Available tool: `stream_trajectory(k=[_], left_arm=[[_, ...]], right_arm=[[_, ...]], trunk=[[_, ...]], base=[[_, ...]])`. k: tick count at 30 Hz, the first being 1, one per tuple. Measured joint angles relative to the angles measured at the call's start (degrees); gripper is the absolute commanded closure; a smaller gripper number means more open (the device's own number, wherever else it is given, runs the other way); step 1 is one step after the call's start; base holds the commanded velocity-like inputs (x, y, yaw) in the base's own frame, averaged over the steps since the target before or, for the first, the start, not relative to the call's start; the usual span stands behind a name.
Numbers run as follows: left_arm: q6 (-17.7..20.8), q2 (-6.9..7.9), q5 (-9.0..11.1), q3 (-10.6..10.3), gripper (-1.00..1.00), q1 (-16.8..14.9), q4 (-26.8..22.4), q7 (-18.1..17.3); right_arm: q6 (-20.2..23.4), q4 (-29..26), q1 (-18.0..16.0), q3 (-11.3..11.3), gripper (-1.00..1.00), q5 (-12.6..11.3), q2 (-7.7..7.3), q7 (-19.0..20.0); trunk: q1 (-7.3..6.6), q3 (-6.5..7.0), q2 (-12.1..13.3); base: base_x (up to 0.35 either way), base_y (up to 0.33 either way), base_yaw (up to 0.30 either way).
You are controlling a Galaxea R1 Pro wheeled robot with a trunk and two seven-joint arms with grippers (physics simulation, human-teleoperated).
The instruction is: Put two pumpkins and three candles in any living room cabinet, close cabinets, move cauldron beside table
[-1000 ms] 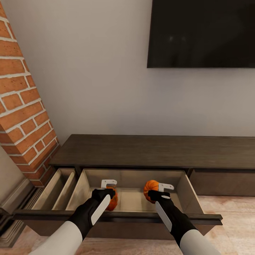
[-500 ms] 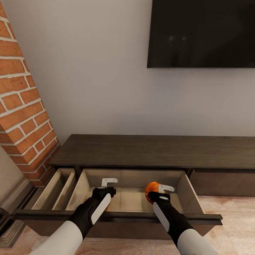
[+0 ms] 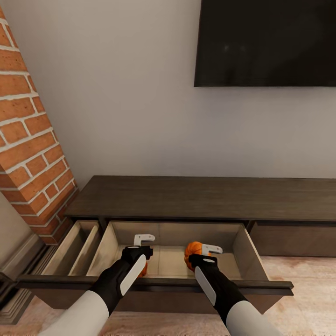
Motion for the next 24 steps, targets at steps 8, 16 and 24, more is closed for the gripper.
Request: stream_trajectory(k=[8,16,24], left_arm=[[0.00,0.02,-0.01,0.01,-1.00,0.00,-0.02,-0.01],[0.00,0.03,-0.01,0.00,-1.00,0.00,-0.01,-0.02],[0.09,0.03,-0.01,0.00,-1.00,0.00,-0.04,-0.02]], right_arm=[[-0.06,-0.01,-0.01,0.02,1.00,0.05,0.01,0.00],[0.14,0.07,-0.01,0.02,1.00,0.03,0.01,-0.01],[-0.09,-0.01,-0.01,0.02,1.00,0.08,0.01,-0.06]], trunk=[[0.05,-0.45,-0.03],[0.05,-0.45,-0.03],[0.04,-0.45,-0.03]], base=[[0.000,0.000,0.000],[0.000,0.000,0.000],[0.047,0.004,0.000]])
